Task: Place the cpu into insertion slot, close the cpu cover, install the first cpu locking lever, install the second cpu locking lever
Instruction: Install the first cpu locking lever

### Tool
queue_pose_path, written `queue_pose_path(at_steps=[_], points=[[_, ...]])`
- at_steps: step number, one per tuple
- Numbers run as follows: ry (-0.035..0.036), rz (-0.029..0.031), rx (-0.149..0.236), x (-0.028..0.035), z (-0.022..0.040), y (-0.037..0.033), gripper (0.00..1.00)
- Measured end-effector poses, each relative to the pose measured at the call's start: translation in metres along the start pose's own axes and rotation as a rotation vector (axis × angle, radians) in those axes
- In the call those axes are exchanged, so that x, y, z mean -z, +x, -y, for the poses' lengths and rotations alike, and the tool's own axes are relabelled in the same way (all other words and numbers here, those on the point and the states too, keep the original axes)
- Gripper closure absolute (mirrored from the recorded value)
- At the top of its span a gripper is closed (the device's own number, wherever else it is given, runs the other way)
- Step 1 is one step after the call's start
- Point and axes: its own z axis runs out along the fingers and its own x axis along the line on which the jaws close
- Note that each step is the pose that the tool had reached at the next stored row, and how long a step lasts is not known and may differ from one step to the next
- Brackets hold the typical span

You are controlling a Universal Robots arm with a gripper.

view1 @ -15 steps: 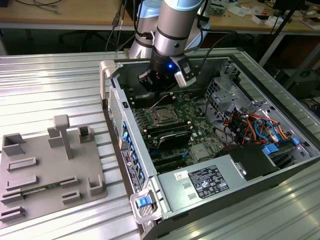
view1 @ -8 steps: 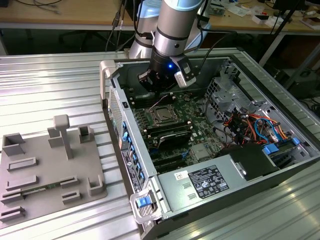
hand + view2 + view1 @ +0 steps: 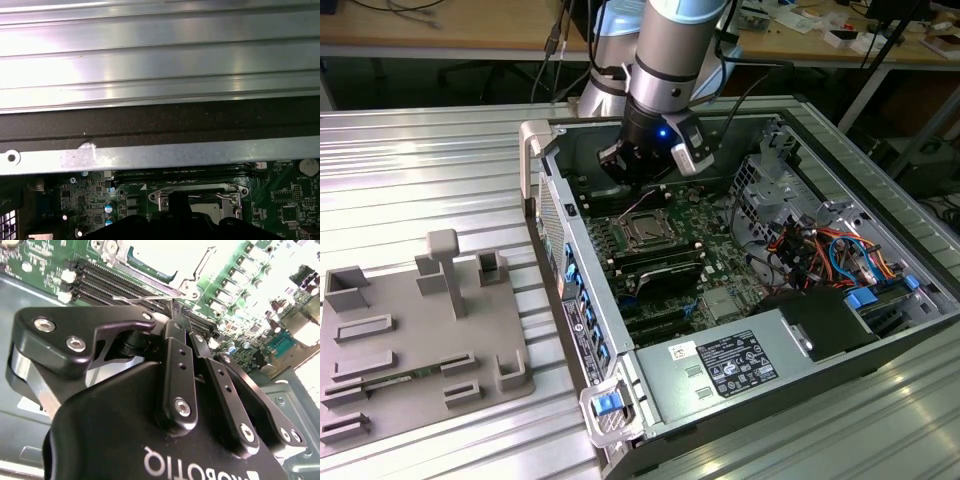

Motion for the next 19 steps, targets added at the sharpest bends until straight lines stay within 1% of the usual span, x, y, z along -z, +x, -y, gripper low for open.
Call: queue_pose_path(at_steps=[1,7,14,19], points=[[0.0,-0.0002,0.005,0.0,0.0,0.0,0.89],[-0.0002,-0.0002,0.006,-0.0001,0.0,0.0,0.89],[-0.0002,-0.0002,0.006,-0.0012,0.0,-0.0029,0.89],[-0.0003,-0.0001,0.006,-0.0013,0.0,-0.0035,0.89]])
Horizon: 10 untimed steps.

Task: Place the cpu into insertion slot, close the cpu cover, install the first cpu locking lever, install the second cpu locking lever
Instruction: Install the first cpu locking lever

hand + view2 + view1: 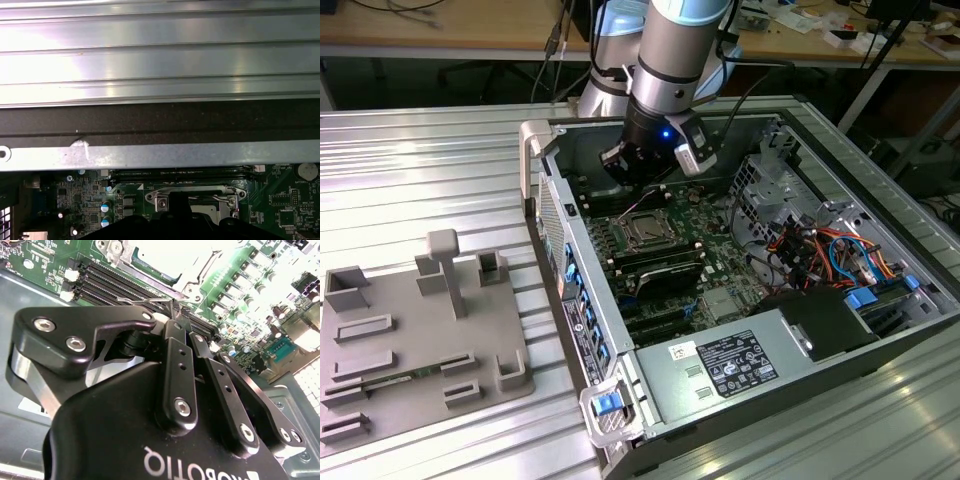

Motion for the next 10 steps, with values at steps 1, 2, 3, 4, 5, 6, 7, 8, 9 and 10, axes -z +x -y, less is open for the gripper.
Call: queue_pose_path(at_steps=[1,2,3,4,5,6,7,8,9,10], points=[[0.0,-0.0001,0.0,-0.0001,0.0,-0.0002,0.89],[0.0,-0.0001,0.0,-0.0001,0.0,-0.0004,0.89],[0.0001,-0.0001,0.0,-0.0003,0.0,-0.0007,0.89],[0.0001,-0.0001,0.0,-0.0005,0.0,-0.001,0.89],[0.0002,-0.0002,0.0,-0.0007,-0.0001,-0.0015,0.89],[0.0001,-0.0001,0.0,-0.001,-0.0001,-0.002,0.89],[0.0001,-0.0001,0.0,-0.0013,-0.0002,-0.0031,0.89],[0.0001,-0.0001,0.0,-0.0015,-0.0003,-0.004,0.89],[0.0,-0.0001,0.0,-0.0019,-0.0004,-0.0052,0.89],[0.0,-0.0001,0.0,-0.0022,-0.0004,-0.0058,0.89]])
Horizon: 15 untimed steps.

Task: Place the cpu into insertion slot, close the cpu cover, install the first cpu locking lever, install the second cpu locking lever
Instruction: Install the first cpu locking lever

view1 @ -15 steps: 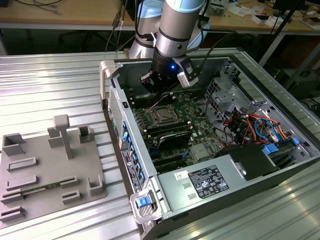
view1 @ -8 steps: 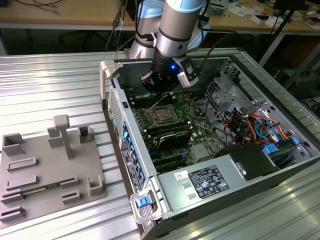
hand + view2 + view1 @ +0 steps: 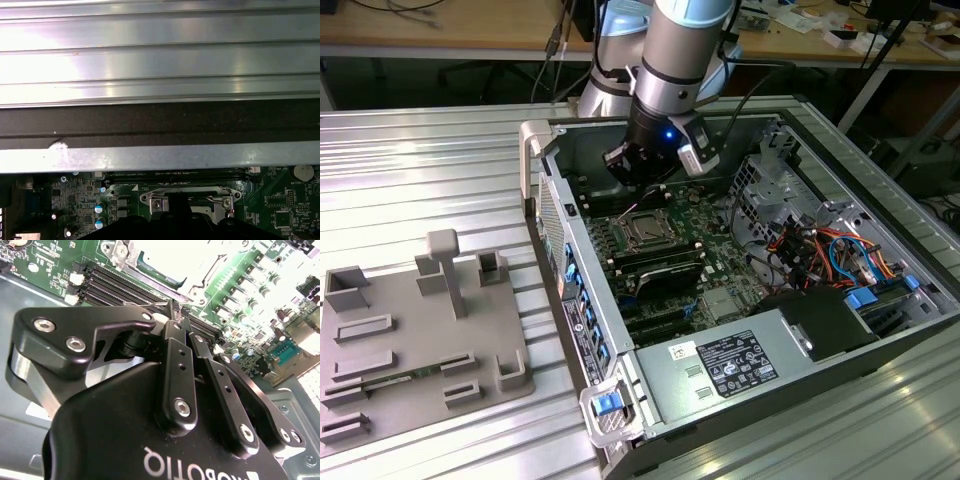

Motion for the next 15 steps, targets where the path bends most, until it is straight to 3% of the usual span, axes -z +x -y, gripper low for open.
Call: queue_pose_path(at_steps=[15], points=[[0.0001,-0.0001,0.002,-0.0032,-0.0002,-0.0032,0.89]])
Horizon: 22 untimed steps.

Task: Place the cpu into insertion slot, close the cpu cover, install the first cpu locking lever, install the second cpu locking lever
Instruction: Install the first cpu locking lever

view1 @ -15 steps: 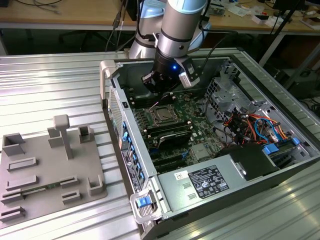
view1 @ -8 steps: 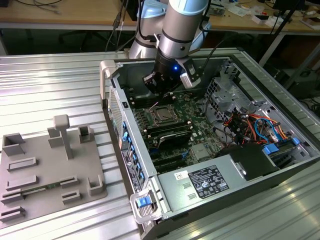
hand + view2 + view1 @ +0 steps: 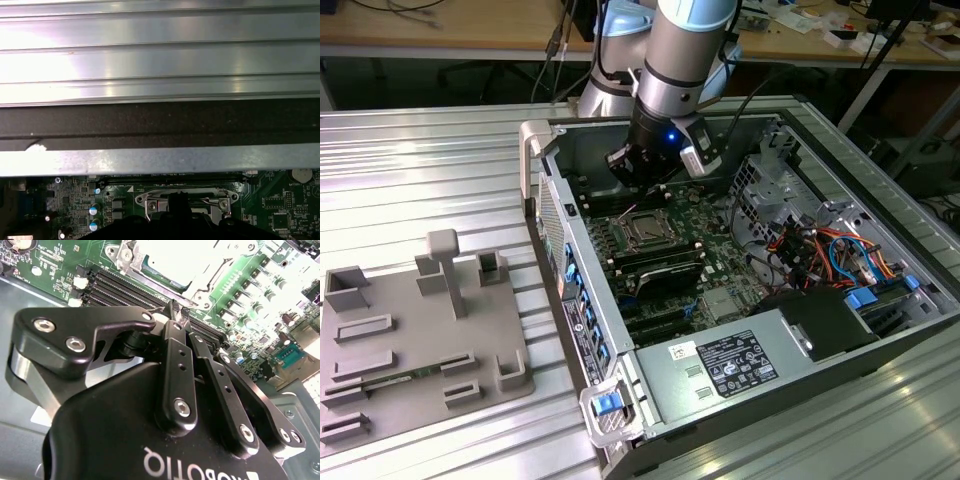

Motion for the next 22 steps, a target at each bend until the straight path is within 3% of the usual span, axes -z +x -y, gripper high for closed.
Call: queue_pose_path(at_steps=[22], points=[[-0.0003,-0.0009,0.019,-0.0002,0.0001,0.0027,0.89]])
